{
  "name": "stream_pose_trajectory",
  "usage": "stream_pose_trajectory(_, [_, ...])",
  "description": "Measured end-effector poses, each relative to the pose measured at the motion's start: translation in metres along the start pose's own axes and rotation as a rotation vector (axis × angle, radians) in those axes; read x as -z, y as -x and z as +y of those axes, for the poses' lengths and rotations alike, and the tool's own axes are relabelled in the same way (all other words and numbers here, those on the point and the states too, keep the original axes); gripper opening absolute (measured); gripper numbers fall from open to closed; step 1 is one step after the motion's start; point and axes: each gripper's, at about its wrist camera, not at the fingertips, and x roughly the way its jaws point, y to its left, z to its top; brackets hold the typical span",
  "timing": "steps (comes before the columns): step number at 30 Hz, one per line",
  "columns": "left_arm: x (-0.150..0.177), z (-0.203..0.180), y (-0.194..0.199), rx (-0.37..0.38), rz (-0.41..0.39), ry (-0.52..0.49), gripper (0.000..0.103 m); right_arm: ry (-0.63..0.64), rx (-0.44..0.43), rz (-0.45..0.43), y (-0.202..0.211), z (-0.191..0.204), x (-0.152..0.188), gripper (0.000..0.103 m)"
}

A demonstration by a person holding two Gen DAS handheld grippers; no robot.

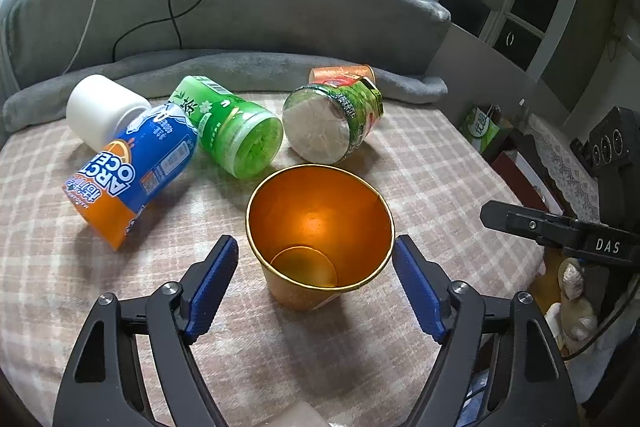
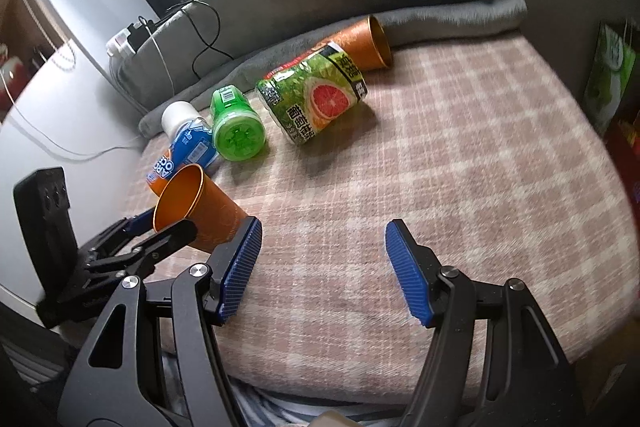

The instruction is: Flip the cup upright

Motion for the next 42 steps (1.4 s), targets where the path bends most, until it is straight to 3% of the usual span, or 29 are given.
stream_pose_trajectory(2, [0.0, 0.0, 0.001, -0.002, -0.003, -0.002, 0.081, 0.014, 0.007, -0.02, 0.003, 0.002, 0.0, 0.08])
stream_pose_trajectory(17, [0.018, -0.004, 0.039, -0.066, -0.075, -0.066, 0.081, 0.187, 0.152, -0.227, 0.029, 0.037, 0.006, 0.095])
stream_pose_trajectory(31, [0.022, 0.01, 0.116, -0.402, -0.448, -0.008, 0.082, 0.265, 0.204, -0.352, 0.036, 0.065, 0.019, 0.096])
stream_pose_trajectory(42, [0.024, 0.008, 0.123, -0.406, -0.464, -0.012, 0.083, 0.261, 0.264, -0.489, 0.052, 0.072, 0.019, 0.097])
